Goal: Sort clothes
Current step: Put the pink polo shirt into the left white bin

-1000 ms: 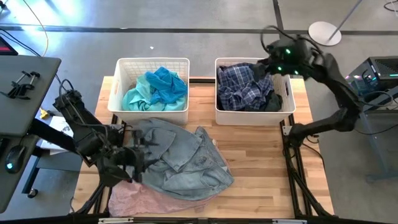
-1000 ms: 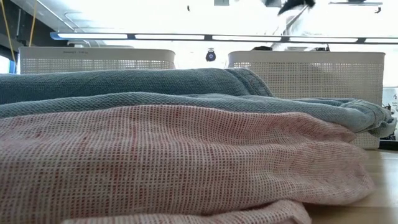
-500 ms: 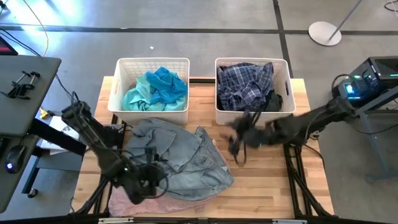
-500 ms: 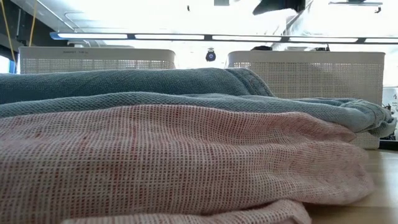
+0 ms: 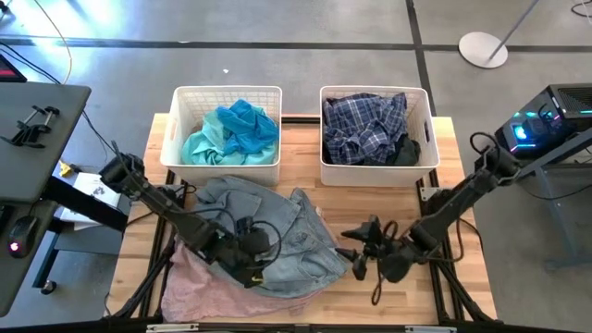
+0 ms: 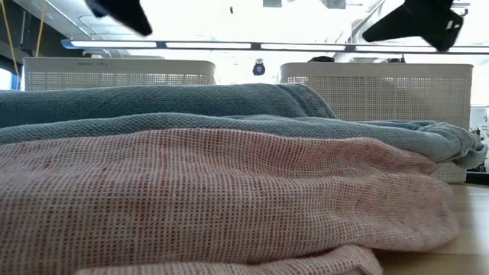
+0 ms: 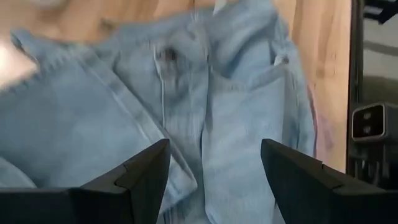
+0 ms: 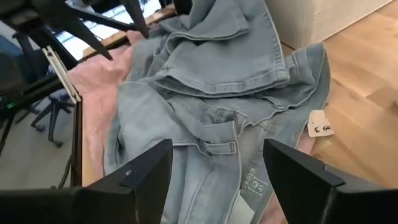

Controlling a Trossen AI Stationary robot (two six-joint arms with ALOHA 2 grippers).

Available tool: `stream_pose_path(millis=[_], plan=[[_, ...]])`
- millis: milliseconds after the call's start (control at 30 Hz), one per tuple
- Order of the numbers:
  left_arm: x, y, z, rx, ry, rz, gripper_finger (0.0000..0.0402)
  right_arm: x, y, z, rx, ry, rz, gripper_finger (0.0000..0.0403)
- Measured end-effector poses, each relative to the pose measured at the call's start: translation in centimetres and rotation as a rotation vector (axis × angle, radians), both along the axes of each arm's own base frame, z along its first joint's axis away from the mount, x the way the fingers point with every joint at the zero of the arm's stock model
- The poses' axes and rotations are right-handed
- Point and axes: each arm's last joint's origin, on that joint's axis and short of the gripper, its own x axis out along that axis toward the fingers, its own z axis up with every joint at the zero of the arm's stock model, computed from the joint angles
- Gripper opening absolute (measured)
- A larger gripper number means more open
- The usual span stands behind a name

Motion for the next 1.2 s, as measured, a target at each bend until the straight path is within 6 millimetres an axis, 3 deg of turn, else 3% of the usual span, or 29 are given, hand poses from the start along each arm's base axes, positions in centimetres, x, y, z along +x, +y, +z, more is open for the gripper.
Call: stream_pose_path(millis=[67,367,467,600,733,867,1033,1133,1200], plan=[[0.2,0.3,-0.8,-0.008,0.057,0.001,0.024,-0.3,0.4,-0.2,-0.013,-0.018,-0.022,0.0243],[2.2,-0.6,-6.4,0.25,0.22,-0.19,0.0249,-0.7,1.5,0.0,-0.027,-0.082,-0.029,0.0243],[3.3,-0.1,-8.1,0.317,0.202,-0.092,0.0266,-0.9,1.8,0.0,-0.028,-0.088,-0.014,0.0243],[5.1,2.5,-10.1,0.219,0.242,0.128,0.0276,-0.9,2.0,0.1,-0.019,-0.099,-0.009,0.0243],[6.7,4.0,-12.8,0.116,0.345,0.14,0.0248,-0.9,2.1,0.2,-0.007,-0.103,-0.005,0.0243],[7.2,4.4,-14.5,0.095,0.413,0.093,0.0176,-0.8,2.2,0.3,0.006,-0.113,0.0,0.0243],[6.9,4.0,-14.0,0.123,0.398,0.071,0.0028,-0.8,2.2,0.2,-0.023,-0.106,0.011,0.0243],[6.6,3.9,-11.7,0.142,0.349,0.062,0.0017,-0.8,2.2,0.3,-0.023,-0.108,0.011,0.0243],[6.5,4.0,-8.9,0.151,0.291,0.056,0.0012,-0.8,2.2,0.3,-0.02,-0.106,0.015,0.0243]])
